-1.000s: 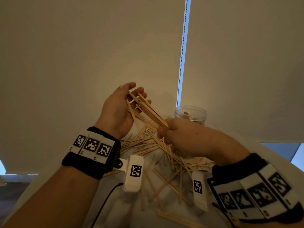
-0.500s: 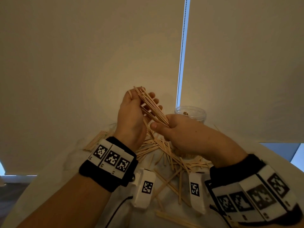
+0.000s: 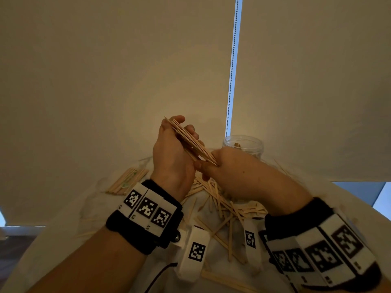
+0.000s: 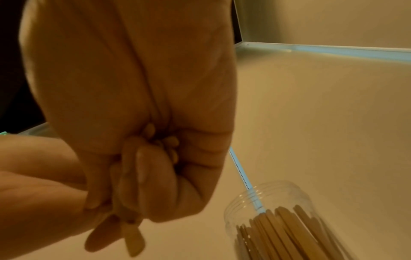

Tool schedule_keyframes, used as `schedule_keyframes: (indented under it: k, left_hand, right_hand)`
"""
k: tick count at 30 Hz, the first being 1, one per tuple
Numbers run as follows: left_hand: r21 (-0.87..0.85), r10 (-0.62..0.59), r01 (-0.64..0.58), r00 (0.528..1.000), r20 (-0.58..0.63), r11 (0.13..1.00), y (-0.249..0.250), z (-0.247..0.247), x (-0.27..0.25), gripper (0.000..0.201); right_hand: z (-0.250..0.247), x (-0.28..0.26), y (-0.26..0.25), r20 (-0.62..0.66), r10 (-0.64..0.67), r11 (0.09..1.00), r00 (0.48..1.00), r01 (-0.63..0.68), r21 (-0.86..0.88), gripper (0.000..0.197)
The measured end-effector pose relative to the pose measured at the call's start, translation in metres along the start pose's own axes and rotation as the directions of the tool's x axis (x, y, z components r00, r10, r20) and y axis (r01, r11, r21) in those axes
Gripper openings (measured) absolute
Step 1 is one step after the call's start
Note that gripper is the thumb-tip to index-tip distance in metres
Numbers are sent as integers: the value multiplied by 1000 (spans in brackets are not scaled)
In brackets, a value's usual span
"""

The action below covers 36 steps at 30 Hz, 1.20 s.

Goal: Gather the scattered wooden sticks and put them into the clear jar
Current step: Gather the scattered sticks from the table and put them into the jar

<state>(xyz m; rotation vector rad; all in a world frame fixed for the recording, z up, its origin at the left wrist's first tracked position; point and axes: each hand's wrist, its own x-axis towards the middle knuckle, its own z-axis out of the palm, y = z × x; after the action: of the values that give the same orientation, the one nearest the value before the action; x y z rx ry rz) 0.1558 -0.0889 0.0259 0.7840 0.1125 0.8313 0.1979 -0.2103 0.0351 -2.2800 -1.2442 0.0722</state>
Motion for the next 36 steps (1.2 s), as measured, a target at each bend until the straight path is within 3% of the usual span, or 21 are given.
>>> schedule_keyframes:
  k: [5, 9, 13, 15, 19, 23, 26, 29, 30, 32, 34, 36]
  left_hand:
    - [-21, -23, 23, 999, 27, 1000, 0, 0, -3, 25]
    - [44, -44, 43, 998, 33, 998, 1, -3, -4, 26]
    - [94, -72, 71, 997, 6, 993, 15, -11, 6, 31]
    - [177, -94, 91, 996, 8, 980, 22, -15, 13, 35]
    - [355, -266, 218, 959, 93, 909, 23, -13, 12, 41]
    - [486, -174, 108, 980, 93, 867, 16, -9, 6, 27]
    - [584, -116, 42, 989, 89, 811, 13, -11, 8, 25]
    - [783, -61, -33, 994, 91, 621, 13, -17, 15, 29]
    - [811, -77, -22, 994, 82, 585, 14, -18, 16, 31]
    - [764, -224, 87, 972, 76, 639, 16, -15, 11, 40]
    - [698, -373, 194, 921, 113, 689, 17, -9, 2, 50]
    - [729, -437, 204, 888, 142, 653, 18, -6, -4, 54]
  right_hand:
    - [-1, -1, 6, 21, 40, 999, 999, -41, 29, 37]
    - [-6, -1, 10, 32, 69, 998, 997, -69, 13, 31]
    - [-15, -6, 15, 122, 62, 997, 991, -67, 44, 29]
    - [-16, -7, 16, 152, 64, 998, 986, -61, -22, 24]
    - [-12, -6, 15, 214, 71, 991, 974, -45, -123, 19]
    - [-9, -5, 14, 230, 66, 992, 971, -39, -123, 30]
    - [-5, -1, 16, 119, 108, 988, 987, -93, -124, 41]
    - [-4, 2, 19, 31, 111, 980, 993, -104, -168, 42]
    - [-4, 2, 19, 14, 101, 979, 995, -97, -182, 39]
    - [-4, 2, 17, -30, 72, 980, 997, -76, -184, 30]
    - [-1, 2, 14, -87, 31, 983, 996, -46, -175, 14]
    - [1, 4, 13, -93, 23, 983, 995, -40, -182, 22]
